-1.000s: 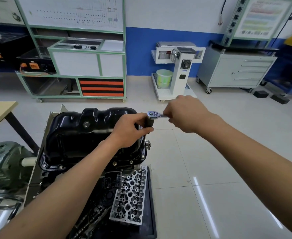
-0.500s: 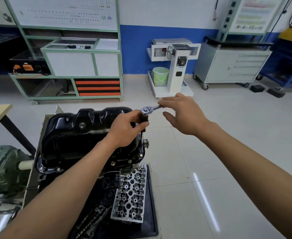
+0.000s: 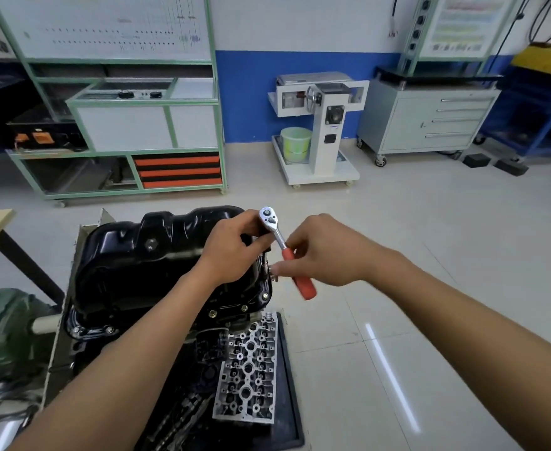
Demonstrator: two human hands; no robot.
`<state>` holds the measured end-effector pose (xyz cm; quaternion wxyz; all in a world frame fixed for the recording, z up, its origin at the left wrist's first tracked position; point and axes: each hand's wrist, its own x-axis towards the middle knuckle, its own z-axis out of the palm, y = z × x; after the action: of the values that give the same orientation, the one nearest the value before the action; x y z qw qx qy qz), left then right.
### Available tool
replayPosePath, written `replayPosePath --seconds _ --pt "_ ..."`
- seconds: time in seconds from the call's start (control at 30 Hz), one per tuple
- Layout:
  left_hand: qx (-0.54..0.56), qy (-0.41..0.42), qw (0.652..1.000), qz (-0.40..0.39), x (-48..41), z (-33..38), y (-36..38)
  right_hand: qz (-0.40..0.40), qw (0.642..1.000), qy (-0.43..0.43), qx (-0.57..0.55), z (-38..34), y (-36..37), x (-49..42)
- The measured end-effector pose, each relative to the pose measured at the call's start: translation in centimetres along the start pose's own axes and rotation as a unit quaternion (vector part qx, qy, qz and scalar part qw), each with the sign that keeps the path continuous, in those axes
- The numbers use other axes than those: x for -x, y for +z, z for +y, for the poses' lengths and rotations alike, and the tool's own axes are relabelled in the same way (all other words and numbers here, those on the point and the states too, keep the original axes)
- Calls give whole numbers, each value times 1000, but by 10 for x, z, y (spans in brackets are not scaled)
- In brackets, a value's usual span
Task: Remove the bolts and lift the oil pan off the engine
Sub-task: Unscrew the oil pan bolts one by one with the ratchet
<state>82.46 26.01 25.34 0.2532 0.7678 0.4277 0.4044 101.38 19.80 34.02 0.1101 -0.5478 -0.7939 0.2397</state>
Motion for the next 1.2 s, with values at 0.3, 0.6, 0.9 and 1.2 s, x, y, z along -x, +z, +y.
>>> replayPosePath --seconds 0.3,0.6,0.9,1.2 --pt "-53 -18 997 -57 -1 4 -5 125 953 23 276 23 -31 -46" --pt "-22 -25 998 -44 -1 0 -3 124 974 -54 181 32 -12 -62" --pt "-32 -22 999 -6 -1 2 4 -11 987 3 158 -11 -11 -3" --pt "-5 -14 1000 4 -1 3 3 27 999 11 18 -30 15 -19"
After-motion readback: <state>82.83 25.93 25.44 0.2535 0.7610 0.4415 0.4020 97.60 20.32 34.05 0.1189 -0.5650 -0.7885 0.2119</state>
